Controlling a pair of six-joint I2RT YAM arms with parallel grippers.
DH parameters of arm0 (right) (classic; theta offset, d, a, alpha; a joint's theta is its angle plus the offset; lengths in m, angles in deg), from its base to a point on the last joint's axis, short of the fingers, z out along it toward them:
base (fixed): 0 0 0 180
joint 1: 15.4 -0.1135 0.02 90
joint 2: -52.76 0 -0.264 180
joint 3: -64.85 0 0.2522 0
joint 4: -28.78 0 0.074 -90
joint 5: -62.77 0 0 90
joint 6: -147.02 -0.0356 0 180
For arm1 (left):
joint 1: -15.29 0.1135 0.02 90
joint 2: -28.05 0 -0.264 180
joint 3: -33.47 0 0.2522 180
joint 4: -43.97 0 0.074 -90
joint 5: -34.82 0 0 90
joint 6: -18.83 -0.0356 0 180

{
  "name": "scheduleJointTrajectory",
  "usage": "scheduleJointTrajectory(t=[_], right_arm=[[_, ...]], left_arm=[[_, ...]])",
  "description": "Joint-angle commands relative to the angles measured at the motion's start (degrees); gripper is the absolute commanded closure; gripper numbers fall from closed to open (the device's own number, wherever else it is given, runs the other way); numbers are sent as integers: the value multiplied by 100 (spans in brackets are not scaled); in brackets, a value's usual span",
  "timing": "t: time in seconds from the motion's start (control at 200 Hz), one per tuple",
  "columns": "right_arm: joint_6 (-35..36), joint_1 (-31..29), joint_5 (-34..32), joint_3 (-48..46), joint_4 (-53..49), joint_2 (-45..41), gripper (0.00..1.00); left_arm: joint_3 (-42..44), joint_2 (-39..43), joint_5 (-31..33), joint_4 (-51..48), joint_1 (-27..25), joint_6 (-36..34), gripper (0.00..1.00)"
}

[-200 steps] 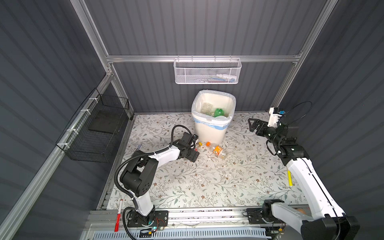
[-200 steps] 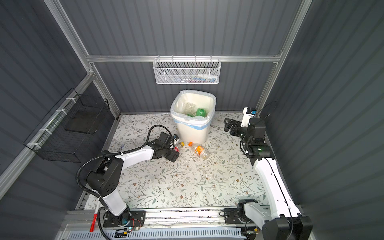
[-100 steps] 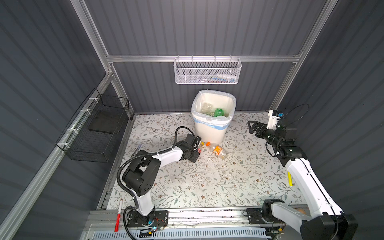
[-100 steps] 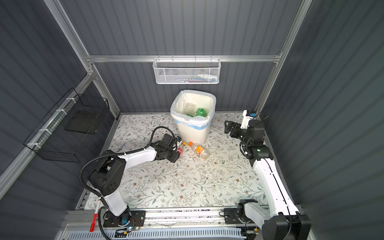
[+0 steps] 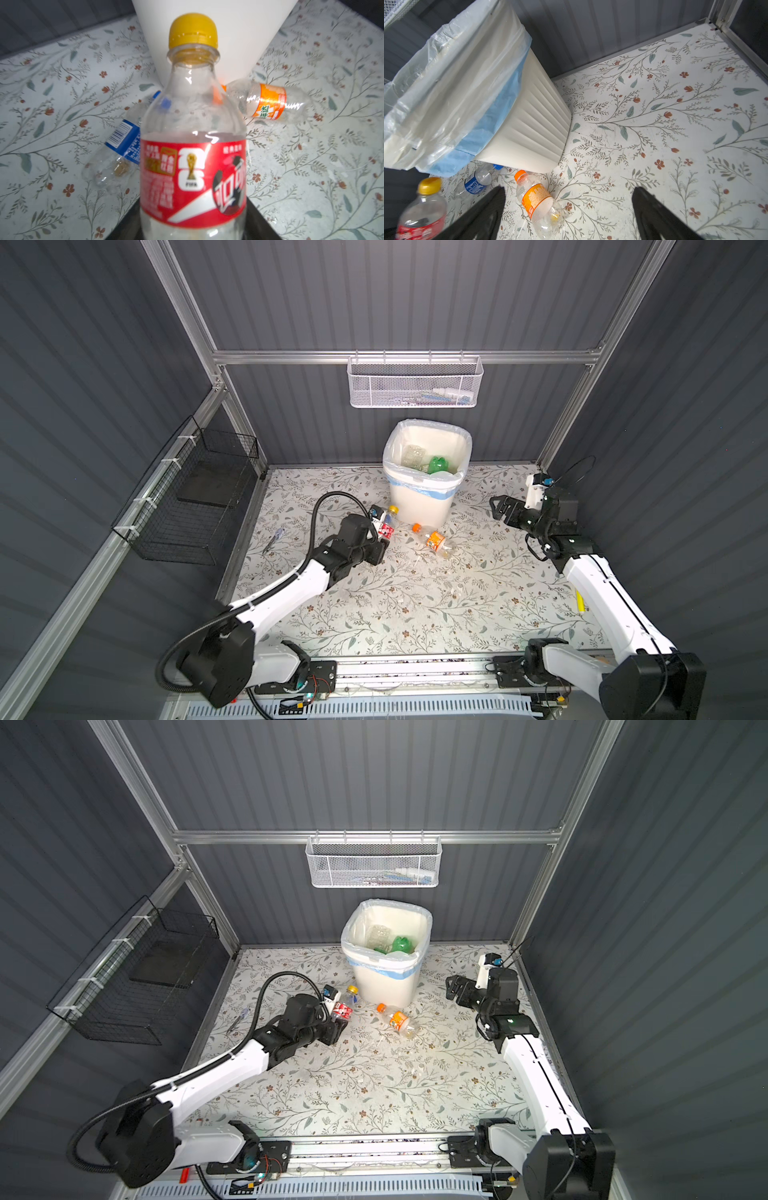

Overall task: Throw the plastic bottles in the bin
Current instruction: 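Grasp the red-labelled yellow-capped bottle with the left gripper and lift it, then carry the red-labelled bottle over the bin and open the left gripper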

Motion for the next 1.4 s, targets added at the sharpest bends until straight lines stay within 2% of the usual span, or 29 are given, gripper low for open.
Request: scheduleJointTrajectory(t=[0.0, 0.175, 0.22, 0.29, 0.395, 0.47, 0.515, 0.605, 0.67, 0.705, 0.731, 0.761, 0.771, 0.786, 0.821, 0.946, 1.121, 1.206, 1.286, 1.396], right_arm=[[-40, 18, 85, -99, -79, 161, 4], [-115, 11, 149, -128, -35, 234, 4], [-147, -1, 165, -141, 39, 192, 5], [-186, -20, 161, -141, 115, 98, 4], [-190, -54, 97, -153, 151, 18, 5], [-252, -62, 55, -234, 250, -227, 5], [-314, -72, 52, -289, 344, -282, 5], [-383, -116, 67, -330, 407, -283, 5], [-379, -177, 54, -320, 402, -268, 5], [-368, -218, 40, -314, 389, -268, 5], [-353, -242, 30, -310, 372, -268, 4], [-328, -268, 35, -312, 347, -276, 4], [-312, -277, 33, -312, 342, -277, 4], [-297, -289, 34, -306, 324, -282, 4], [-258, -314, 25, -327, 278, -305, 4], [-146, -327, -44, -412, 187, -349, 4], [-200, -336, 51, -486, 298, -195, 4], [-247, -362, 91, -506, 399, -107, 4], [-257, -380, 93, -523, 450, -58, 4], [-271, -397, 90, -589, 527, 88, 4]], left_arm=[[192, 893, 358, 491, -29, 93, 46], [158, 2258, 930, 1241, -29, -513, 46], [119, 2484, 911, 1656, -29, -777, 46], [23, 2679, 546, 2471, -28, -1125, 46], [-536, 2431, -142, 3394, -29, -1447, 45], [-1134, 1842, -700, 3816, -29, -1544, 43], [-1682, 1312, -713, 3831, -29, -1433, 42], [-3463, -213, -768, 2613, -29, -1076, 40], [-5574, -1602, -621, 895, -29, -710, 37], [-6779, -2336, -615, -253, -29, -681, 28], [-7470, -2815, -567, -838, -29, -605, 18], [-8053, -3218, -505, -1332, -17, -546, 9], [-8175, -3308, -482, -1403, -20, -545, 3], [-8279, -3399, -459, -1479, -20, -545, 1], [-8240, -3443, -403, -1355, -21, -532, 0], [-7269, -2950, -144, -267, 23, -436, 0], [-6612, -2374, 125, -211, 209, -490, 0], [-5909, -1939, 14, -163, 607, -290, 0], [-5161, -1618, -215, -284, 1242, 17, 0], [-4131, -1452, -604, -503, 1954, 104, 0]])
